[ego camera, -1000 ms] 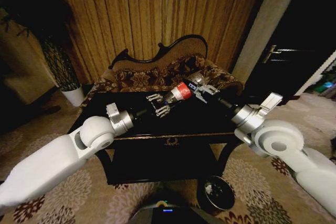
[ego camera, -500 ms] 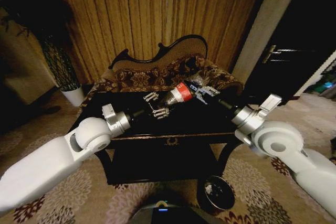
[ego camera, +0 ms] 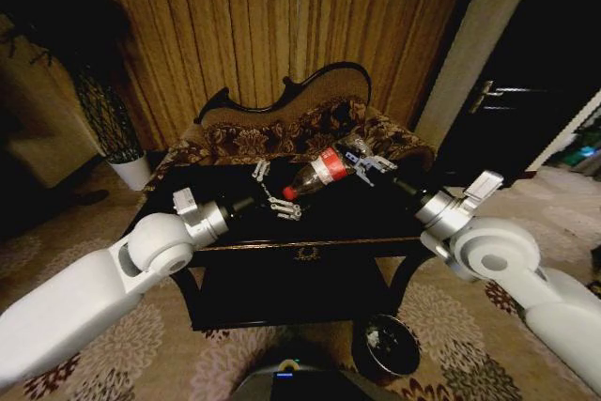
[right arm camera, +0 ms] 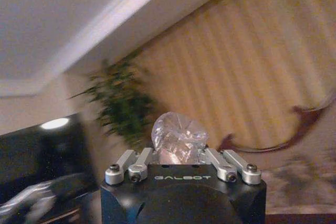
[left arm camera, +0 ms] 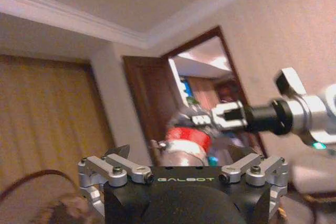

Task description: Move to the front of the table and place the trash on the table into the trash bin.

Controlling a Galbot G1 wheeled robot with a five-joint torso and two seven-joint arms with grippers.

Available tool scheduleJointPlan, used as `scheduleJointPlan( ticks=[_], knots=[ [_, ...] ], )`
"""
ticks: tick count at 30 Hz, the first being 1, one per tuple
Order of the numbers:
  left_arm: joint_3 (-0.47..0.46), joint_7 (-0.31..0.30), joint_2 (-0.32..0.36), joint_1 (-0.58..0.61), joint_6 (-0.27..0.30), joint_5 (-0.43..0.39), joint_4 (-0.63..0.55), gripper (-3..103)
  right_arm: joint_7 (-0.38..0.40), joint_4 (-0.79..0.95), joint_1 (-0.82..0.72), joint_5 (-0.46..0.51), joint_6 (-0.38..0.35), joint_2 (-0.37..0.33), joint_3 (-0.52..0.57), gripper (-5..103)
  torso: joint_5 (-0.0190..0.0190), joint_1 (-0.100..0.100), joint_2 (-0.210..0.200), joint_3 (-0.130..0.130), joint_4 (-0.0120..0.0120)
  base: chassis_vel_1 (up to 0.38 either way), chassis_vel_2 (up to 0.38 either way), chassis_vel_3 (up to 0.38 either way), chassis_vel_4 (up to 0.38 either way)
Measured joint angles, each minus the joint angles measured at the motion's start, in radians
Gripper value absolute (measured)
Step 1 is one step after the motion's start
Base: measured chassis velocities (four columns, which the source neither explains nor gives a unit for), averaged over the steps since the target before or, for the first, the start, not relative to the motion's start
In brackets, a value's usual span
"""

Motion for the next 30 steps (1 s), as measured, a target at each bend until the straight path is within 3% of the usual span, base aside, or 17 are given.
scheduleJointPlan(
  ticks=[3, 6, 7, 11, 12, 15, 16, 20, 30],
  knots=[
    [-0.053, -0.031, 0.003, 0.030, 0.010, -0.028, -0.007, 100, 0.063, -0.032, 0.003, -0.022, 0.006, 0.013, -0.003, 31, 0.0000, 0.000, 0.000, 0.000, 0.0002, 0.000, 0.000, 0.000, 0.000],
    [-0.158, -0.086, 0.002, 0.091, 0.028, -0.057, -0.004, 100, 0.095, -0.104, -0.027, -0.175, 0.007, 0.030, 0.003, 31, 0.0002, 0.000, 0.000, 0.000, -0.0002, 0.000, 0.000, 0.000, 0.000],
    [-0.158, -0.086, 0.002, 0.091, 0.028, -0.057, -0.004, 100, 0.095, -0.104, -0.027, -0.175, 0.007, 0.030, 0.003, 31, 0.0002, 0.000, 0.000, 0.000, -0.0002, 0.000, 0.000, 0.000, 0.000],
    [-0.368, -0.239, 0.003, 0.221, 0.099, -0.061, 0.040, 100, 0.134, -0.181, -0.049, -0.380, 0.006, 0.054, 0.014, 31, 0.0003, 0.000, 0.000, 0.000, -0.0003, 0.000, 0.000, 0.000, 0.000],
    [-0.368, -0.239, 0.003, 0.221, 0.099, -0.061, 0.040, 100, 0.134, -0.181, -0.049, -0.380, 0.006, 0.054, 0.014, 31, 0.0003, 0.000, 0.000, 0.000, -0.0003, 0.000, 0.000, 0.000, 0.000],
    [-0.546, -0.296, -0.007, 0.348, 0.160, -0.048, 0.089, 100, 0.147, -0.213, -0.059, -0.491, 0.005, 0.069, 0.015, 31, -0.0001, 0.000, 0.000, 0.000, 0.0003, 0.000, 0.000, 0.000, 0.000],
    [-0.546, -0.296, -0.007, 0.348, 0.160, -0.048, 0.089, 100, 0.147, -0.213, -0.059, -0.491, 0.005, 0.069, 0.015, 31, -0.0001, 0.000, 0.000, 0.000, 0.0003, 0.000, 0.000, 0.000, 0.000],
    [-0.725, -0.307, -0.043, 0.458, 0.210, -0.046, 0.171, 100, 0.187, -0.220, -0.079, -0.542, -0.013, 0.080, 0.026, 31, 0.0000, 0.000, 0.000, 0.000, 0.0000, 0.000, 0.000, 0.000, 0.000],
    [-0.871, -0.246, -0.183, 0.548, 0.216, -0.054, 0.248, 100, 0.229, -0.244, -0.130, -0.620, -0.027, 0.076, 0.097, 31, 0.0001, 0.000, 0.000, 0.000, -0.0003, 0.000, 0.000, 0.000, 0.000]
  ],
)
